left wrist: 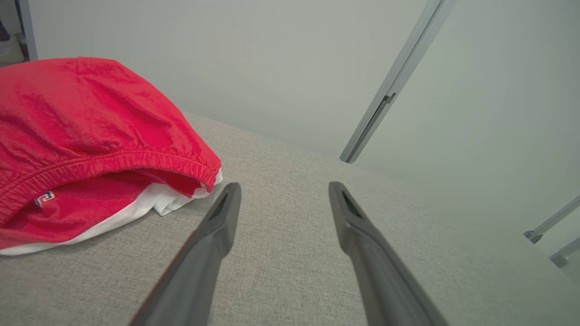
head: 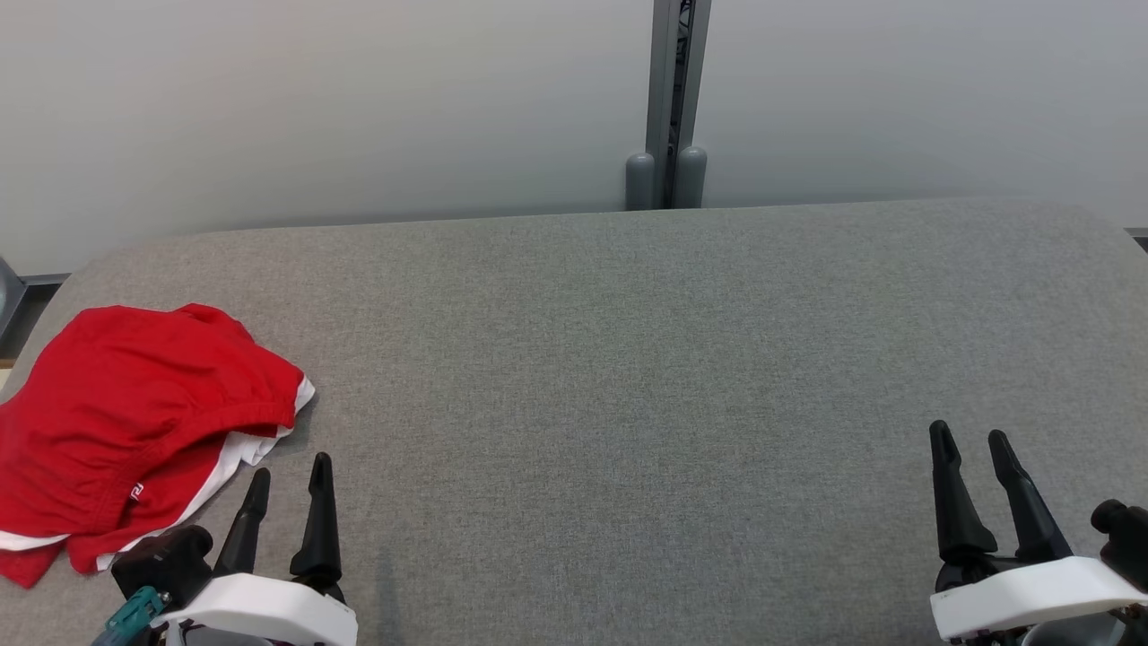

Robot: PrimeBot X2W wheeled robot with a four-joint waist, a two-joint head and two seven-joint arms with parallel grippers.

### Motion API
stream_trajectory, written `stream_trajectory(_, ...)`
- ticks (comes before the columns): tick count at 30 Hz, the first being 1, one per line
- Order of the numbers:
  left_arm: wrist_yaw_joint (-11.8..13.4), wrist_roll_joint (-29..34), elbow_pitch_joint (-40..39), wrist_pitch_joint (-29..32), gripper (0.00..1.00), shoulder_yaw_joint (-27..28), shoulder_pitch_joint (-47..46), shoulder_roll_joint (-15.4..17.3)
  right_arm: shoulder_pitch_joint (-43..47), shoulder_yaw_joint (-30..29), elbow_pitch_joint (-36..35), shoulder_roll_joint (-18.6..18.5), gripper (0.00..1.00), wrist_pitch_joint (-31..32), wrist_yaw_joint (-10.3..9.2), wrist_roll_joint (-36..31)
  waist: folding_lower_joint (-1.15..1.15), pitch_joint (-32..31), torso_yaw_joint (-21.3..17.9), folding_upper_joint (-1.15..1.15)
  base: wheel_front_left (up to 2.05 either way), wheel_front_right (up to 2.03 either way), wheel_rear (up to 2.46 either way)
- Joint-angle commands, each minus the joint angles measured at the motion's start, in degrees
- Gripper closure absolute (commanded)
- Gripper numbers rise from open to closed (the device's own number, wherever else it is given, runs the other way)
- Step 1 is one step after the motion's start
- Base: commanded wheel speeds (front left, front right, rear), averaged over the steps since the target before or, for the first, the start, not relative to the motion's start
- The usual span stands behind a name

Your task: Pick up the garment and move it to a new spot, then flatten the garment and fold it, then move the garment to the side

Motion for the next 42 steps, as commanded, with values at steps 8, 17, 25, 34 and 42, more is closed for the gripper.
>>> stream_trajectory(8,0.81,5.66,-0.26,-1.60,0.00,-0.05,0.17,0.75,0.58,-0.15,-1.11,-0.73,0.00,-1.67,0.10,-5.97,0.00,-0.02,0.06,0.00,0.00,0.00,0.00)
stream_trajectory(17,1.29,10.64,0.23,-2.75,0.00,-0.36,0.58,0.93,1.15,-0.15,-1.76,-0.77,0.00,-2.87,0.11,-10.94,0.00,-0.32,0.19,0.00,0.00,0.00,0.00)
stream_trajectory(25,1.57,14.63,1.01,-3.76,0.00,-0.39,0.91,1.19,1.68,-0.01,-1.78,-0.84,0.00,-3.88,0.12,-14.94,0.00,-0.39,0.04,0.00,0.00,0.00,0.00)
stream_trajectory(34,2.00,17.98,1.57,-4.85,0.00,0.37,1.38,0.89,2.44,-0.34,-1.14,-0.92,0.00,-4.95,0.13,-18.83,0.00,-0.69,0.06,0.00,0.00,0.00,0.00)
stream_trajectory(42,1.16,20.18,2.88,-5.68,0.00,2.02,1.84,0.69,3.00,-0.70,-0.74,-0.78,0.00,-5.82,0.14,-20.68,0.00,-0.96,0.17,0.00,0.00,0.00,0.00)
